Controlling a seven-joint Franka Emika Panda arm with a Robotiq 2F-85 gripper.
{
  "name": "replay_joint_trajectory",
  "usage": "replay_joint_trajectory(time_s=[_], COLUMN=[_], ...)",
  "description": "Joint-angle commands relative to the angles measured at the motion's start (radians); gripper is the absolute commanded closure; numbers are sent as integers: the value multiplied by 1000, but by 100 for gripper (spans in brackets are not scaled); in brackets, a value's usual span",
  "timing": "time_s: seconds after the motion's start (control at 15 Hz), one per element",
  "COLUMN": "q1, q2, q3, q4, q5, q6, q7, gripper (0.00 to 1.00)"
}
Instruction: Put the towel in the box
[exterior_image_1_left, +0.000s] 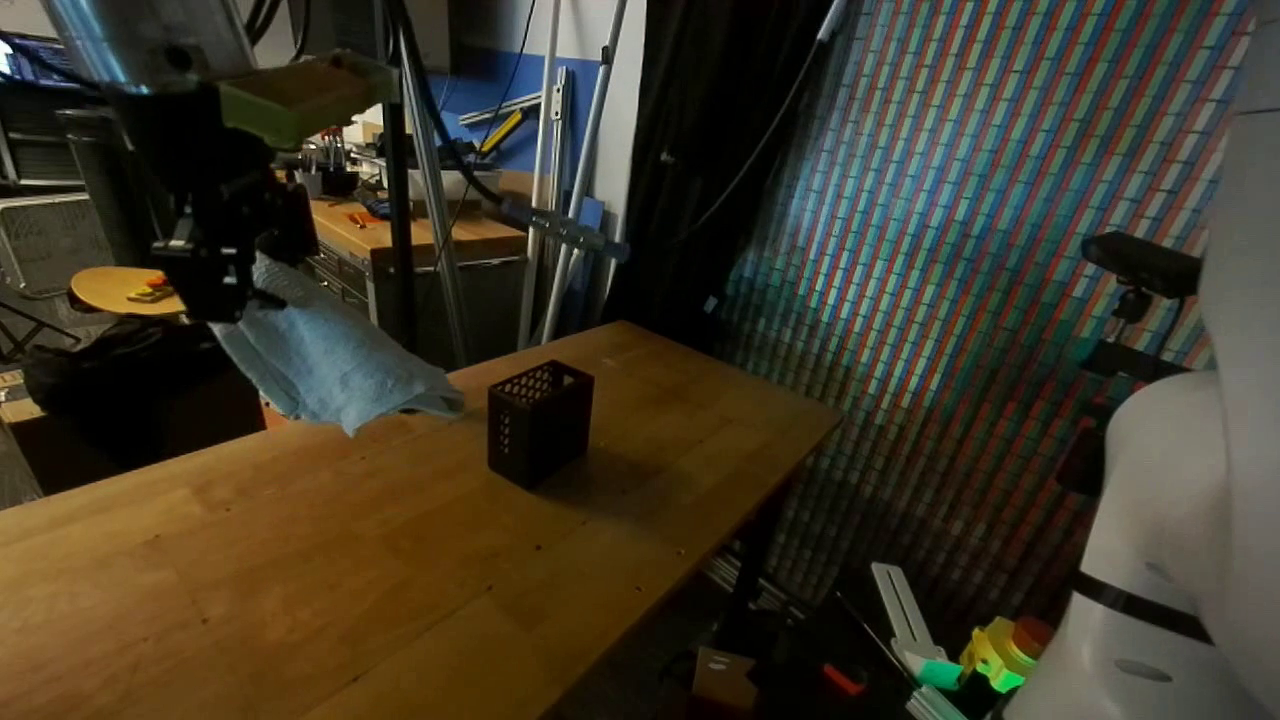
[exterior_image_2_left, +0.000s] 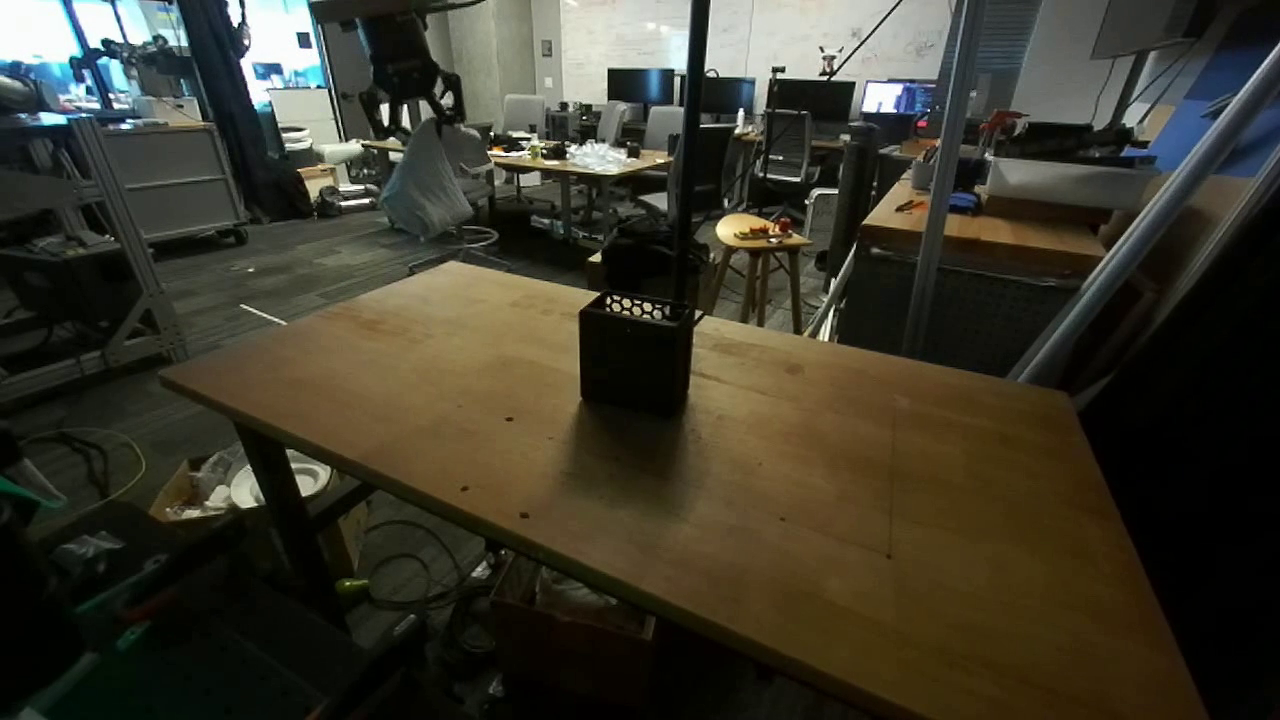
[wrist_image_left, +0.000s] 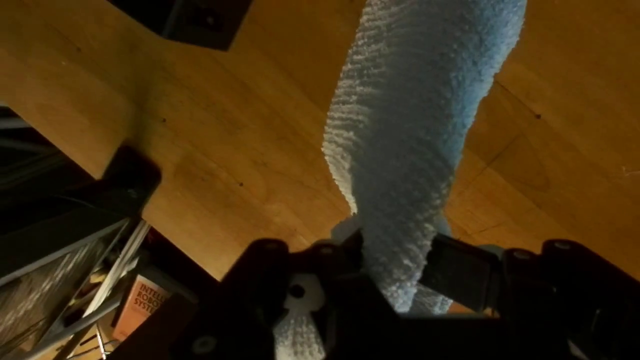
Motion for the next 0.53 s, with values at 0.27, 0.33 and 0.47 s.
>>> replay_joint_trajectory(time_s=[0.27,0.33,0.47], q1=[-138,-159,-198], q2=[-220,-242,-272], q3=[-30,-41,-65], q4=[-202,-230,-273], q5=[-8,-10,-16], q6=[2,9,25], q7=[-157,-193,-266], gripper=[97,97,97])
